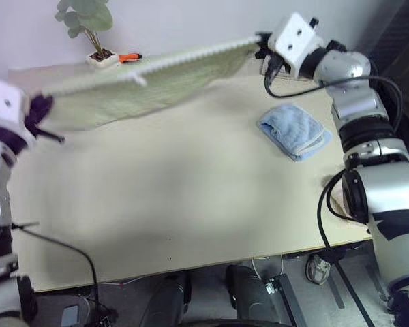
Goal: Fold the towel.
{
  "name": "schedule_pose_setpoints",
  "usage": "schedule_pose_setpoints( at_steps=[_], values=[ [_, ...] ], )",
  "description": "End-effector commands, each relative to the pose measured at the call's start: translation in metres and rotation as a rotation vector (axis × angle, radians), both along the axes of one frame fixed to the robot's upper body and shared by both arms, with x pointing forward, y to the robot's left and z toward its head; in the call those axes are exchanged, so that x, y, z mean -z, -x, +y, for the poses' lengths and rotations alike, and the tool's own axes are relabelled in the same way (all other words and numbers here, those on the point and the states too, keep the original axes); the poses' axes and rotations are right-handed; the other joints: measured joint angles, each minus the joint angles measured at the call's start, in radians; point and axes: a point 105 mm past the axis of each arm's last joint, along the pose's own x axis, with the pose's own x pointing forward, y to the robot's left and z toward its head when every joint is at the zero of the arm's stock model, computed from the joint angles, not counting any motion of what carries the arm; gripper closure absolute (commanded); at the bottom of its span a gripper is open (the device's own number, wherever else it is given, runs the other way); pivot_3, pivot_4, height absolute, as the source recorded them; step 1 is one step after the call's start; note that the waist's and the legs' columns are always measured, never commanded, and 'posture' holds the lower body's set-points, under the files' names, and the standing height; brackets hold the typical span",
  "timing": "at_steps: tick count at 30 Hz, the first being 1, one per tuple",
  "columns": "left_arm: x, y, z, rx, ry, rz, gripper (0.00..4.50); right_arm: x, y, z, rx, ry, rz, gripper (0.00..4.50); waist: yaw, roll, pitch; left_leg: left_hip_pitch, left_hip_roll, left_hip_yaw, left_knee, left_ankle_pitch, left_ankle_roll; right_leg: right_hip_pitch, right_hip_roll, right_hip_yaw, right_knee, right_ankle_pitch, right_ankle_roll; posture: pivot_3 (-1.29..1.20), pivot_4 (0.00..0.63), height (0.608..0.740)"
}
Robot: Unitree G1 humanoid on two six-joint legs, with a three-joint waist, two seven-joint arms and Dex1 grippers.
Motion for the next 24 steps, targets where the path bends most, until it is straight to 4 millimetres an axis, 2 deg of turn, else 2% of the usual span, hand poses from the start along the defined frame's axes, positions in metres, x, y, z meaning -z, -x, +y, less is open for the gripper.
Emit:
schedule_pose_setpoints(
  at_steps=[1, 4, 7, 9, 14, 17, 20, 24],
  values=[
    [-0.004, 0.035, 0.003, 0.036, -0.057, 0.051, 4.50, 0.026, 0.026, -0.004, -0.110, 0.071, 0.135, 4.44, 0.005, 0.000, 0.000, 0.000, 0.000, 0.000, 0.000, 0.000, 0.000, 0.000, 0.000, 0.000, 0.000, 0.000, 0.000, 0.00, 0.150, 0.733],
    [0.025, 0.072, 0.000, 0.090, -0.065, 0.242, 4.50, 0.076, 0.062, -0.014, -0.189, 0.172, 0.367, 4.44, 0.016, 0.001, 0.001, -0.002, 0.001, 0.000, 0.001, 0.000, 0.000, -0.002, 0.000, 0.000, 0.001, 0.000, 0.000, 0.00, 0.150, 0.733],
    [0.047, 0.101, 0.000, 0.113, -0.067, 0.405, 4.50, 0.102, 0.094, -0.025, -0.223, 0.216, 0.560, 4.44, 0.032, 0.002, 0.001, 0.000, 0.001, 0.001, 0.002, -0.001, 0.001, 0.000, -0.001, 0.000, 0.001, 0.000, -0.001, 0.00, 0.150, 0.733],
    [0.054, 0.112, 0.001, 0.118, -0.052, 0.468, 4.50, 0.111, 0.113, -0.031, -0.243, 0.252, 0.651, 4.44, 0.037, 0.002, 0.001, 0.000, 0.001, 0.001, 0.003, -0.001, 0.001, 0.002, -0.002, 0.000, 0.000, -0.002, -0.004, 0.00, 0.150, 0.733],
    [0.063, 0.126, -0.003, 0.157, -0.031, 0.575, 4.50, 0.116, 0.137, -0.037, -0.266, 0.271, 0.765, 4.44, 0.044, 0.000, 0.000, 0.002, 0.005, 0.003, 0.004, -0.001, 0.001, 0.006, -0.002, -0.001, -0.004, -0.003, -0.005, 0.00, 0.150, 0.733],
    [0.064, 0.118, 0.000, 0.144, -0.036, 0.556, 4.50, 0.108, 0.122, -0.031, -0.227, 0.234, 0.686, 4.44, 0.048, 0.000, 0.000, 0.001, 0.006, 0.004, 0.004, -0.002, 0.001, 0.005, -0.002, -0.001, -0.004, -0.003, -0.006, 0.00, 0.150, 0.733],
    [0.063, 0.102, 0.009, 0.109, -0.046, 0.506, 4.50, 0.102, 0.096, -0.026, -0.167, 0.223, 0.594, 4.44, 0.050, 0.000, 0.000, 0.002, 0.007, 0.006, 0.004, -0.002, 0.001, 0.005, -0.001, -0.001, -0.004, -0.002, -0.007, 0.00, 0.150, 0.733],
    [0.064, 0.068, 0.023, 0.051, -0.072, 0.427, 4.50, 0.101, 0.058, -0.014, -0.107, 0.205, 0.513, 4.44, 0.056, 0.000, 0.000, 0.002, 0.008, 0.007, 0.004, -0.001, 0.000, 0.004, 0.000, -0.003, -0.004, 0.000, -0.007, 0.00, 0.150, 0.733]
  ],
)
